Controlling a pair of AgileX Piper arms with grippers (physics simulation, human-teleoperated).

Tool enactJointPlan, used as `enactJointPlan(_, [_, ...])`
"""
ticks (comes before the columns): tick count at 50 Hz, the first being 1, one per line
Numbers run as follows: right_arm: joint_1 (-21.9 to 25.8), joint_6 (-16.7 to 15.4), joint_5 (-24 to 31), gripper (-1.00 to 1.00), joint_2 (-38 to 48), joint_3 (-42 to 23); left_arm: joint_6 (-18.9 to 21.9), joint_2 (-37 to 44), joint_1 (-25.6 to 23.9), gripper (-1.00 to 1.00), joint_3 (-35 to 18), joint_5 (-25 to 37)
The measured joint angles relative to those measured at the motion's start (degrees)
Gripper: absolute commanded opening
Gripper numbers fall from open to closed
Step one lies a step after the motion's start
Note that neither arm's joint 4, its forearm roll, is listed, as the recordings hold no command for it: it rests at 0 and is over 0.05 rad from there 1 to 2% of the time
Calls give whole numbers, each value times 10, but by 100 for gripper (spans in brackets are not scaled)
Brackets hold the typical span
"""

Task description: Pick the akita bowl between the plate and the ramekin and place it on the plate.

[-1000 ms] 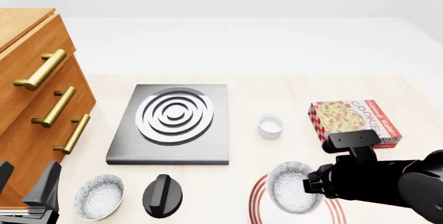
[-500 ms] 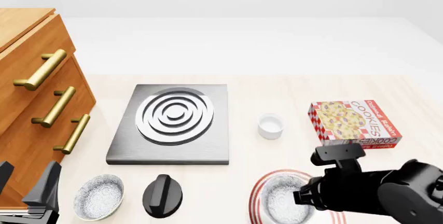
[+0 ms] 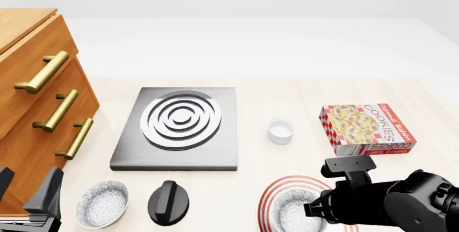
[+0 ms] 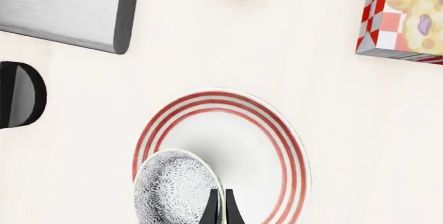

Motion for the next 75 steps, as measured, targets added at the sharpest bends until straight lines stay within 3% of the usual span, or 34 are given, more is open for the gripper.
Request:
enactJointPlan(29, [-6,12,-42,-100,44,15,0,0,0,100,0,0])
enactJointPlan(30, [-6,10,-43,100,45,15,0,0,0,100,0,0])
enactJointPlan(43, [-40,-26,-12,100,16,2,0,0,0,100,0,0])
enactJointPlan(62, [-130,-107,128,100,-101,-92,0,0,0,100,0,0])
enactJointPlan(75, [-178,-144,200,100,-156,-156,0,0,0,100,0,0])
